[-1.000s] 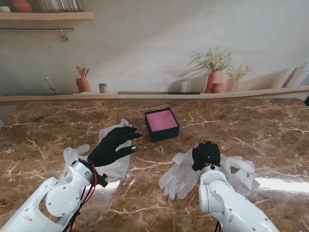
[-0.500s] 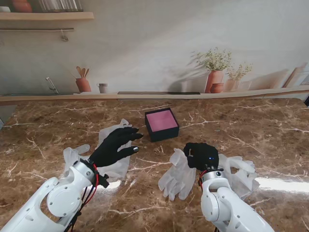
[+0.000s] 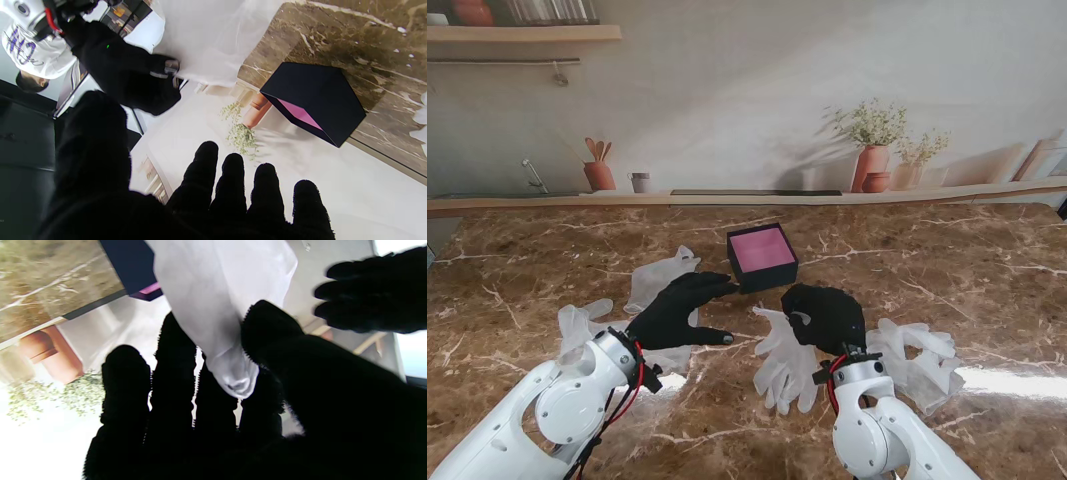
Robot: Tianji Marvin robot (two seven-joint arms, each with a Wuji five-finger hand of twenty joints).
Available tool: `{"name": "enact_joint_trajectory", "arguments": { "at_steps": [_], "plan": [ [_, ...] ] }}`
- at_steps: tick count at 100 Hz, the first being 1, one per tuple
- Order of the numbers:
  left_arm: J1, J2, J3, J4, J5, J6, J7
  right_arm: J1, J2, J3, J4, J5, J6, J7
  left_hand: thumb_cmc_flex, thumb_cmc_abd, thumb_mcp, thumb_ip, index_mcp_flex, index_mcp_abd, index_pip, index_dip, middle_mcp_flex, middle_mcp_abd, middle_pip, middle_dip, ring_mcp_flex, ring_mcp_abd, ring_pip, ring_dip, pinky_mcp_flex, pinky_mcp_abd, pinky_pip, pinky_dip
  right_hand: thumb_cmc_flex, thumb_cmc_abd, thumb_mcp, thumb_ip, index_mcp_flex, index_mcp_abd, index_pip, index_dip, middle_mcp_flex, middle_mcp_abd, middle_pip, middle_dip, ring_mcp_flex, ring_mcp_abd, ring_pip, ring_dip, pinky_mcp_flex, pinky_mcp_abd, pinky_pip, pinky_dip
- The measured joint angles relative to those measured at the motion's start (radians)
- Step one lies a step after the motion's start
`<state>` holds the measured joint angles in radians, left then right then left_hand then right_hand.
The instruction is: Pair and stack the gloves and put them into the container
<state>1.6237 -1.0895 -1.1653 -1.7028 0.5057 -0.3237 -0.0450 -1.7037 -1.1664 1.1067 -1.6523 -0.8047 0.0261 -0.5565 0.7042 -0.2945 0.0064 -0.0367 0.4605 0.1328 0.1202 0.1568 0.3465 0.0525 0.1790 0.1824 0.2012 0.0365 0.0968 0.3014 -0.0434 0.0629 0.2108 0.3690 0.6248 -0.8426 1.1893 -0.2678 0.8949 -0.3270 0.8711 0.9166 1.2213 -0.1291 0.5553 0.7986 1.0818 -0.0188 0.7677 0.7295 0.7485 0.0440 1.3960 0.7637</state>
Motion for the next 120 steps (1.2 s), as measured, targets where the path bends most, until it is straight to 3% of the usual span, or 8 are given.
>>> {"name": "enact_joint_trajectory", "arguments": {
  "at_steps": [19,30,51,66,82,90,102,120],
  "plan": [
    [-0.020,0.007,0.020,0.003,-0.026,-0.005,-0.076,-0.018,-0.005,-0.007,-0.056,0.012,-0.031,-0.015,0.023,-0.120,0.004,0.000,-0.056,0.016,-0.021,-0.016,-0.022,0.006,0.009,0.001,-0.036,0.012,0.002,0.011,-0.011,0.007,0.000,0.033,0.000,0.000,0.000,0.000,0.000,0.000,0.002,-0.011,0.001,0.000,0.000,0.000,0.000,0.004,0.006,0.000,0.016,0.005,0.000,-0.002],
    [-0.024,0.011,0.032,0.003,0.011,-0.009,-0.060,-0.023,-0.008,-0.011,-0.072,0.018,-0.049,-0.022,-0.089,-0.239,0.395,-0.033,-0.059,0.017,-0.021,-0.026,-0.022,0.006,0.009,0.003,-0.036,0.012,0.002,0.026,-0.011,0.014,-0.011,0.138,0.000,0.000,0.000,0.000,0.000,0.000,0.002,-0.012,0.001,0.000,0.000,0.001,0.000,0.005,0.007,0.000,0.016,0.006,0.000,-0.003],
    [-0.034,0.009,0.054,0.015,0.045,-0.011,-0.009,-0.035,-0.011,-0.019,-0.100,0.042,-0.096,-0.018,-0.088,-0.244,0.572,-0.043,-0.001,-0.010,0.111,0.033,0.045,0.006,0.048,0.026,-0.004,0.025,0.027,0.051,-0.011,0.041,0.070,0.185,0.011,-0.001,0.000,-0.001,0.004,0.000,0.003,-0.023,0.001,0.003,0.000,0.001,0.000,0.011,0.016,0.000,0.017,0.014,0.000,-0.013],
    [-0.035,-0.003,0.067,0.038,0.074,-0.019,0.107,-0.038,-0.011,-0.017,-0.098,0.035,-0.169,-0.024,-0.065,-0.244,0.686,-0.069,0.134,-0.129,0.392,0.230,0.272,-0.005,0.107,0.104,0.175,0.041,0.088,0.101,-0.002,0.086,0.264,0.212,0.011,-0.001,0.000,-0.001,0.004,0.000,0.003,-0.027,0.001,0.005,0.000,0.001,0.000,0.013,0.017,0.000,0.016,0.018,0.000,-0.014],
    [-0.038,-0.031,0.074,0.073,0.069,-0.059,0.206,-0.026,-0.012,-0.015,-0.049,-0.017,-0.290,-0.102,0.118,-0.254,0.576,-0.108,0.316,-0.271,0.763,0.273,0.606,-0.032,0.177,0.273,0.434,0.072,0.210,0.210,0.049,0.137,0.499,0.227,0.034,-0.005,0.000,-0.001,0.018,-0.001,0.003,-0.049,0.001,0.006,-0.004,0.001,-0.001,0.011,0.015,0.000,-0.013,0.018,-0.001,-0.014],
    [-0.039,-0.040,0.077,0.079,0.048,-0.069,0.219,-0.018,-0.011,-0.015,-0.026,-0.040,-0.298,-0.120,0.117,-0.253,0.576,-0.108,0.347,-0.279,0.791,0.259,0.690,-0.034,0.170,0.322,0.503,0.080,0.251,0.240,0.072,0.148,0.565,0.239,0.038,-0.005,0.000,-0.001,0.024,-0.001,-0.001,-0.082,0.001,0.006,-0.011,0.001,-0.001,0.008,0.005,0.000,-0.041,0.018,-0.006,-0.014],
    [-0.037,-0.048,0.075,0.082,0.026,-0.090,0.229,-0.021,-0.007,-0.011,-0.023,-0.063,-0.289,-0.120,0.129,-0.181,0.542,-0.108,0.343,-0.282,0.788,0.248,0.741,-0.035,0.171,0.333,0.541,0.090,0.283,0.270,0.085,0.157,0.624,0.261,0.038,-0.010,-0.013,-0.001,-0.044,0.110,-0.239,-0.329,-0.001,0.006,-0.012,0.001,-0.004,0.003,-0.002,0.000,-0.062,0.019,-0.029,-0.015],
    [-0.001,-0.046,0.034,0.033,-0.018,-0.098,0.153,-0.049,0.001,0.018,-0.033,-0.107,-0.269,-0.135,0.181,-0.092,0.443,-0.125,0.345,-0.261,0.737,0.280,0.741,-0.026,0.184,0.277,0.541,0.113,0.297,0.306,0.085,0.162,0.648,0.286,0.034,-0.035,-0.040,-0.001,-0.043,0.148,-0.388,-0.380,-0.016,-0.002,-0.011,0.013,-0.022,-0.006,0.006,0.013,-0.073,0.030,-0.041,-0.015]
  ]
}}
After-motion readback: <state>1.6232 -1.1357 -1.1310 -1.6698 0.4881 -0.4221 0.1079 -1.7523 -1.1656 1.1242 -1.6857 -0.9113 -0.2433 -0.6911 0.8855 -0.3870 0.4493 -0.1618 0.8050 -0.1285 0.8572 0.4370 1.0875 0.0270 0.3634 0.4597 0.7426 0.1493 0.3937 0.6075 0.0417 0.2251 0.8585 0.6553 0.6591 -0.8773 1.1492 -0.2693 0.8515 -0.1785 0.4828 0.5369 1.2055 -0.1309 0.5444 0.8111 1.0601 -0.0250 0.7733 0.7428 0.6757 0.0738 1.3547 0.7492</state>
